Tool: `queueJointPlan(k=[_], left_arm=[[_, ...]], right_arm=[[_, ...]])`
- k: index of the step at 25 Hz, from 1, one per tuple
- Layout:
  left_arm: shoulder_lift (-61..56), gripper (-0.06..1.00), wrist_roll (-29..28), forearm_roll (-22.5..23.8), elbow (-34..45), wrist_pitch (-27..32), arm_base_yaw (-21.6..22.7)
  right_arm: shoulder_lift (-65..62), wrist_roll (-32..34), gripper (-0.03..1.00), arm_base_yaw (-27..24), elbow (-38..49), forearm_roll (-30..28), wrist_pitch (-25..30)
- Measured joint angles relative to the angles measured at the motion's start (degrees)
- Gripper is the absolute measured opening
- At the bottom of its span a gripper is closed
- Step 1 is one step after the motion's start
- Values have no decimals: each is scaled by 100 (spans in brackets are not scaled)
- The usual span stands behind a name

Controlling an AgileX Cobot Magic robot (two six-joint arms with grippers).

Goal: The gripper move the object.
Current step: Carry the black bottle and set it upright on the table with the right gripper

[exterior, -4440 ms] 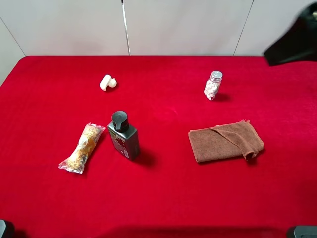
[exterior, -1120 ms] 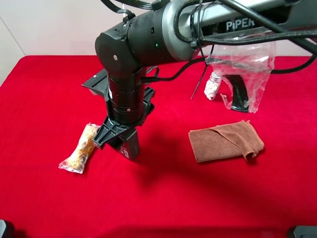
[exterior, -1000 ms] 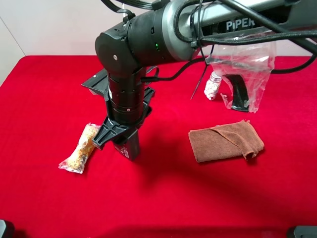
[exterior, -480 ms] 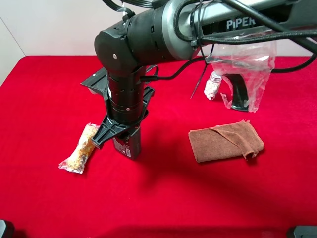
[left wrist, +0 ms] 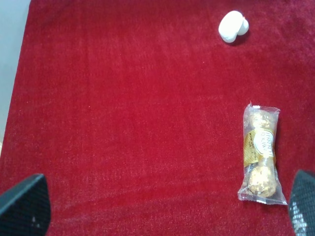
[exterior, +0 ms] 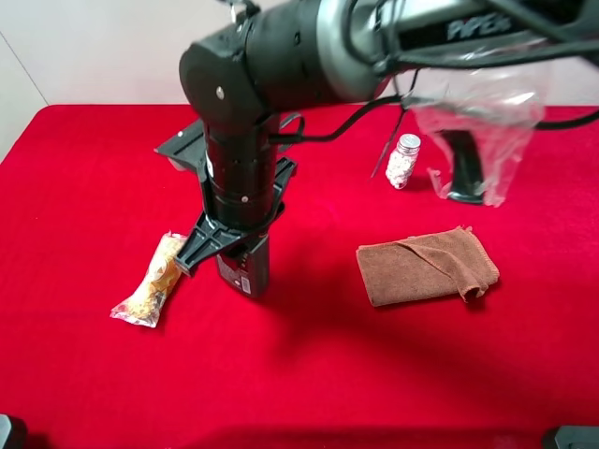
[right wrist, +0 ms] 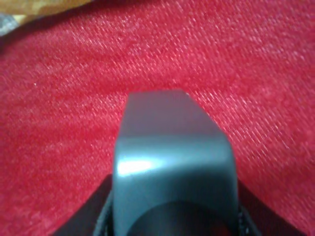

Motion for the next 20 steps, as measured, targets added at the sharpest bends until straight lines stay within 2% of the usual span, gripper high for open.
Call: queueJointPlan(k=[12, 20], left_arm=[[0, 96, 0, 0, 0, 0, 0], [0, 96, 0, 0, 0, 0, 0]], right_arm=[[-700, 326, 30, 0, 0, -502, 499], [-909, 348, 30, -345, -358, -527, 1146]])
